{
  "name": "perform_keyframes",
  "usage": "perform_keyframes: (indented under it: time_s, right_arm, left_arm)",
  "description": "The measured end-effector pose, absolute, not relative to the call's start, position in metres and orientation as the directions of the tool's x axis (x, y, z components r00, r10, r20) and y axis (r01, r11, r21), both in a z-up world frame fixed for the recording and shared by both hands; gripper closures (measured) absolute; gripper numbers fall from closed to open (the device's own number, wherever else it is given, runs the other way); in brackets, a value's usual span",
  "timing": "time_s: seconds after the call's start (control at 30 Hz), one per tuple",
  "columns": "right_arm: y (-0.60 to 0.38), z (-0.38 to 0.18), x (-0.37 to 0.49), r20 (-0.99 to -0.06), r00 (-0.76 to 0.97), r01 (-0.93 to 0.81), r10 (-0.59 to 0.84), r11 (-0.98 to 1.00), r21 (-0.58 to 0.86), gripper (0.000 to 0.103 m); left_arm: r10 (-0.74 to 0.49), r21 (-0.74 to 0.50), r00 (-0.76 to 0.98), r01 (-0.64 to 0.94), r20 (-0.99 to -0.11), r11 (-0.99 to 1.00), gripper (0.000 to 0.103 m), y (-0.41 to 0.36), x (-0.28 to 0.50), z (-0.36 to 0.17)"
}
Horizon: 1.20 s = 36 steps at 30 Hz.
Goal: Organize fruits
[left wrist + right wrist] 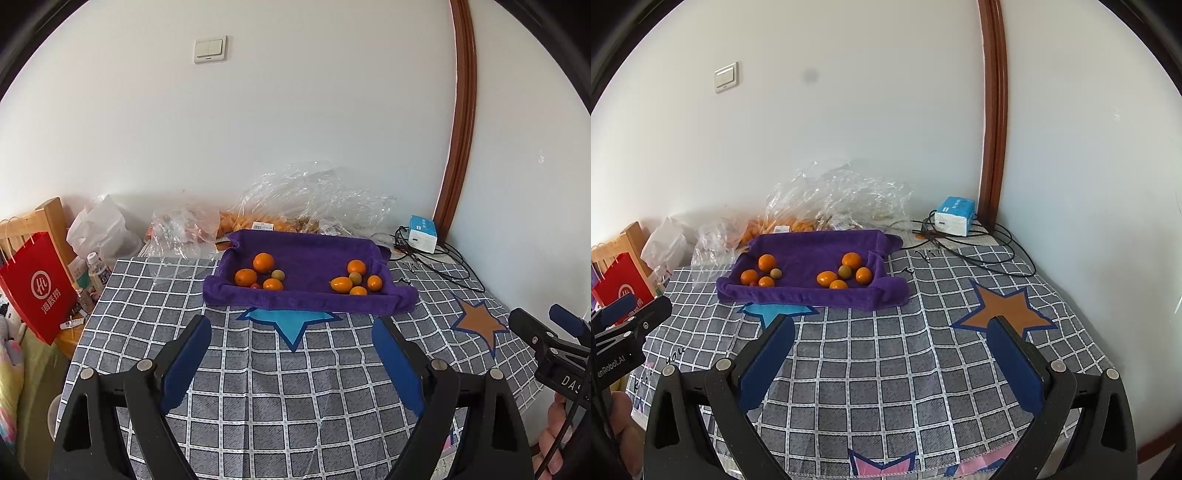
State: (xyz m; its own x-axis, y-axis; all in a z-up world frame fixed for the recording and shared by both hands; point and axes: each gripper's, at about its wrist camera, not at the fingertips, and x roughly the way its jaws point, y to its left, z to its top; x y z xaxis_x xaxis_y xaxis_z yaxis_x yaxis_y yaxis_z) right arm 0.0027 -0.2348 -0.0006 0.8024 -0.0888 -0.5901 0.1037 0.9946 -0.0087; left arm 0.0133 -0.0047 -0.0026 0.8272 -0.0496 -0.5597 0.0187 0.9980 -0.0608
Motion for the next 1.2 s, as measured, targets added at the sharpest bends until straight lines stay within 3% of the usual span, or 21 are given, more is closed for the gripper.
perform_keyframes:
  time_s: [1.2]
  right_arm:
    - [-0.2311,0.001,0.0008,-0.588,0.805,0.089,-0.085,0.996,-0.023,0.001]
  left_arm:
    - [-0.052,-0.066,0.836,0.02,-0.546,0.998,0.013,-0.0054,0.0134,0.0033]
